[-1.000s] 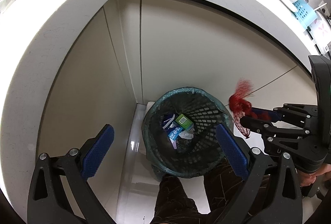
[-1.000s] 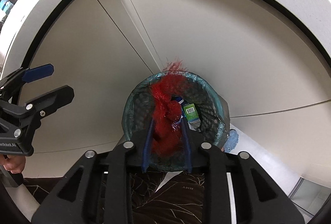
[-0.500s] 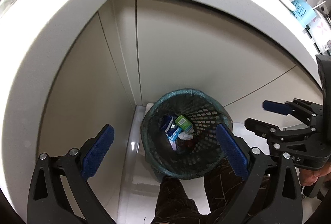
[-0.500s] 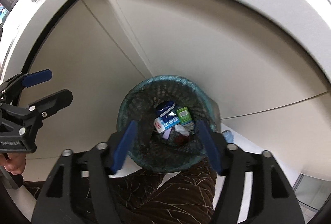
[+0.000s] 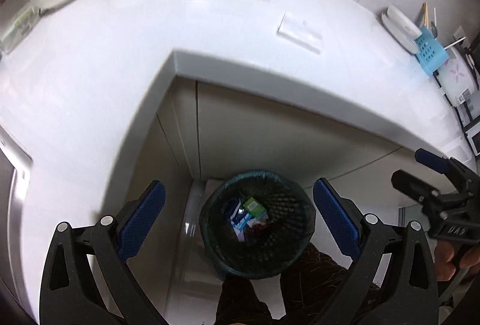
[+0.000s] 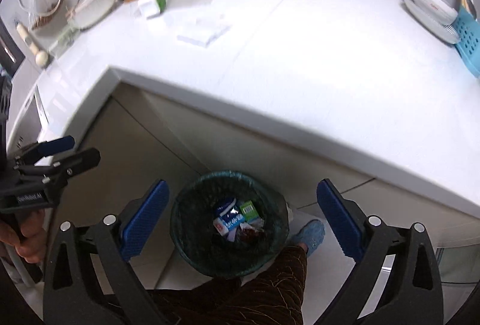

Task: Collect trash
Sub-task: 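Raise both tools toward the white bottle and clear plastic bag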

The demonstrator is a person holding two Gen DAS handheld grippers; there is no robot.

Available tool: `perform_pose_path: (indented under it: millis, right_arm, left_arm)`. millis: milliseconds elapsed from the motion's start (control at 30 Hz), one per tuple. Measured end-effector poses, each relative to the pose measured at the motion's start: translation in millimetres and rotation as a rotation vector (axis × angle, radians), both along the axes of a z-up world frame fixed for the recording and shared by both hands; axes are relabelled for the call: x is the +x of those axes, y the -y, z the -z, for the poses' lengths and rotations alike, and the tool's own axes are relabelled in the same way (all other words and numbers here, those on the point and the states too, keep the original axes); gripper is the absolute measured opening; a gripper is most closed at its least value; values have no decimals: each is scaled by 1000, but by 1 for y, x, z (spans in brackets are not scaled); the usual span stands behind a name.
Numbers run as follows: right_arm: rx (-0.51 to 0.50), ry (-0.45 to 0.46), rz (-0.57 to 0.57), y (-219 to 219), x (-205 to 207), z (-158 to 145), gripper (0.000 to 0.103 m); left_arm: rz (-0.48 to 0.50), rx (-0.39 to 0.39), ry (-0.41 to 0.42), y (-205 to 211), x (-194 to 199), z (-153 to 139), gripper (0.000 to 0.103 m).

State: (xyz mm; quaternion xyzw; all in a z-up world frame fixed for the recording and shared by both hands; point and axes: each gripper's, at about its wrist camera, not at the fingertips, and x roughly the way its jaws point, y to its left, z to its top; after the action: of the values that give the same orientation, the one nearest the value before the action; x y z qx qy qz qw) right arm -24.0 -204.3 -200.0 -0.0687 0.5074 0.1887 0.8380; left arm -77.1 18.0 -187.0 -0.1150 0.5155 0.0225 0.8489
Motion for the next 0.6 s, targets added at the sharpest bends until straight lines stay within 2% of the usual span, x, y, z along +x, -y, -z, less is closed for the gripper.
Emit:
perform_pose_path:
  millis: [167, 600]
  right_arm:
    - [31, -11, 42, 8, 11, -31, 95]
    - [18, -2, 108, 1, 48, -66, 95]
  left_arm:
    - [-9, 28, 12, 0, 5, -18, 97]
    - [-98, 44, 6, -24, 40, -60, 97]
